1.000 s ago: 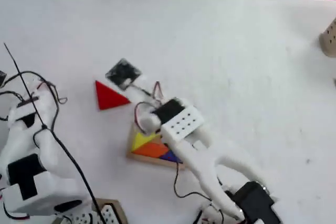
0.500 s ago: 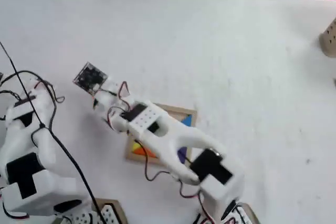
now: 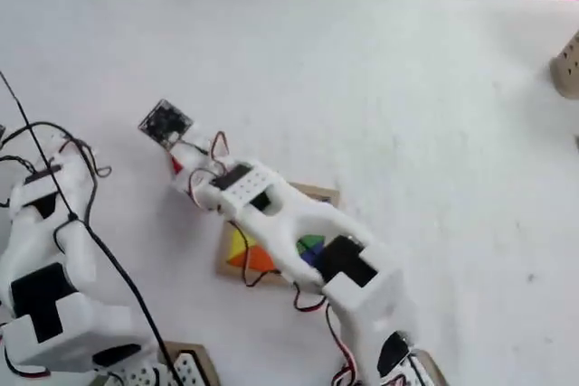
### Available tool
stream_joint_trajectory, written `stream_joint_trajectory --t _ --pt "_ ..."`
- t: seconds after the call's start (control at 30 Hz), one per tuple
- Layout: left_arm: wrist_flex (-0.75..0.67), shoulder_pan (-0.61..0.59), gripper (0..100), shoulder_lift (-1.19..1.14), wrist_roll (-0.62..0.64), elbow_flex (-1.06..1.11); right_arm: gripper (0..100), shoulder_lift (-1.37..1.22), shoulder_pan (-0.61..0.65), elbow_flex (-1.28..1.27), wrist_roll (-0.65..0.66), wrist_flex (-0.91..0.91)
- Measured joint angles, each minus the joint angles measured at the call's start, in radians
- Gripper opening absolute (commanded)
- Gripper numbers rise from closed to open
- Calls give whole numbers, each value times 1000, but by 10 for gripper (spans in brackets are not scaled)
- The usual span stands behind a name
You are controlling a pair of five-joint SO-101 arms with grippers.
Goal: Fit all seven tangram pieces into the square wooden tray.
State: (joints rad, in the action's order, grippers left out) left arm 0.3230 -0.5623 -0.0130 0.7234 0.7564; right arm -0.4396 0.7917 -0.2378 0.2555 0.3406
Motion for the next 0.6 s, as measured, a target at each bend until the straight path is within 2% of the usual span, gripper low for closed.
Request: stream_joint_trajectory --t 0.43,0.6 --pt "0 0 23 0 0 0 18 28 -118 26 2 196" --pt "0 0 23 0 0 0 18 68 -160 26 133 293"
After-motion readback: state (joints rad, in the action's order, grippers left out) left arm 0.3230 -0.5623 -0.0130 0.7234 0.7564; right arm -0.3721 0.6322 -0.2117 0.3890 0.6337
